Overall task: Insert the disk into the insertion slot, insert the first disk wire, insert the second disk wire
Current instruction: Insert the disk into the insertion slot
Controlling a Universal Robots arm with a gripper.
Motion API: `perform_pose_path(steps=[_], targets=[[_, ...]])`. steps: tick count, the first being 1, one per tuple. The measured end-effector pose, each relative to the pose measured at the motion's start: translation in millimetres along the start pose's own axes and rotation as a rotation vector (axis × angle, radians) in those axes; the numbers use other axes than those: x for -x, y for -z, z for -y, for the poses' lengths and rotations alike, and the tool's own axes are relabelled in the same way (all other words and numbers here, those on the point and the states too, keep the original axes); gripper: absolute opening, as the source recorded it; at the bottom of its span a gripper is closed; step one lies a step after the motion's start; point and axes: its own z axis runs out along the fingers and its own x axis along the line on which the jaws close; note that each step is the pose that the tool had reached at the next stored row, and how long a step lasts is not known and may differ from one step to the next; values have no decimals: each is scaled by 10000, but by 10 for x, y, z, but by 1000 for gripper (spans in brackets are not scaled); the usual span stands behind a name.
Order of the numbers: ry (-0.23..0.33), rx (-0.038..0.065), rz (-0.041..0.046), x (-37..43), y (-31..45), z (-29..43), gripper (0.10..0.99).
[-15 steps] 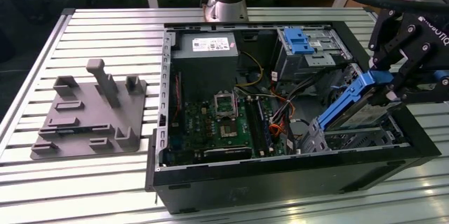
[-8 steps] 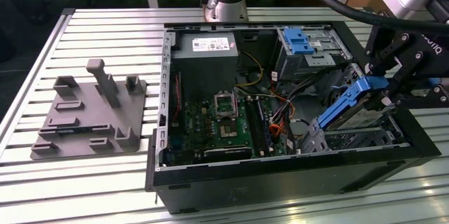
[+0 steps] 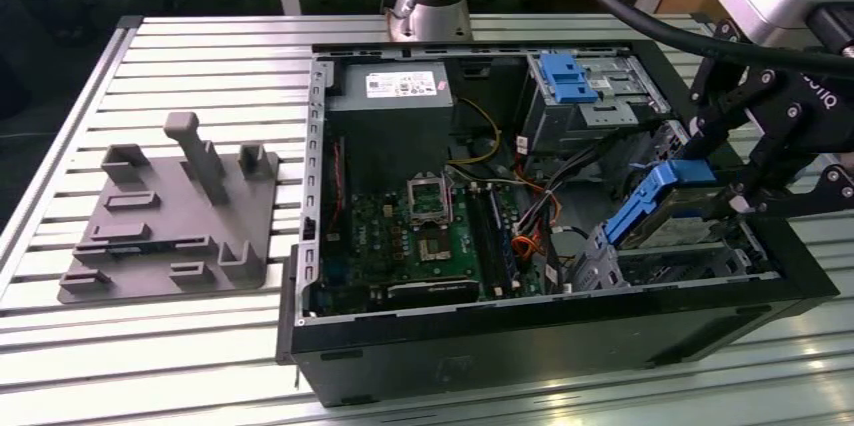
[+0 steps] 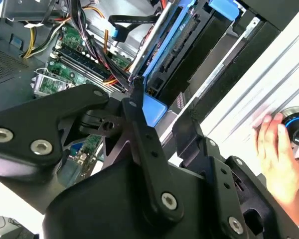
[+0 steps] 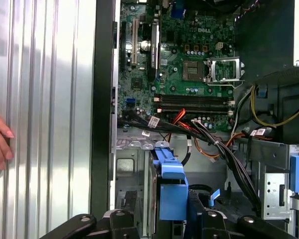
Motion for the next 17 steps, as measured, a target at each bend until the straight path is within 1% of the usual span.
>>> perform_pose_path(steps=[7, 9, 11, 12, 13, 17], targets=[[41, 5, -1, 0, 0, 0, 502], [53, 5, -2, 0, 0, 0, 514], [66, 7, -2, 0, 0, 0, 627], [72, 8, -1, 0, 0, 1, 627], [77, 8, 1, 0, -1, 0, 694], [100, 10, -2, 0, 0, 0, 694]])
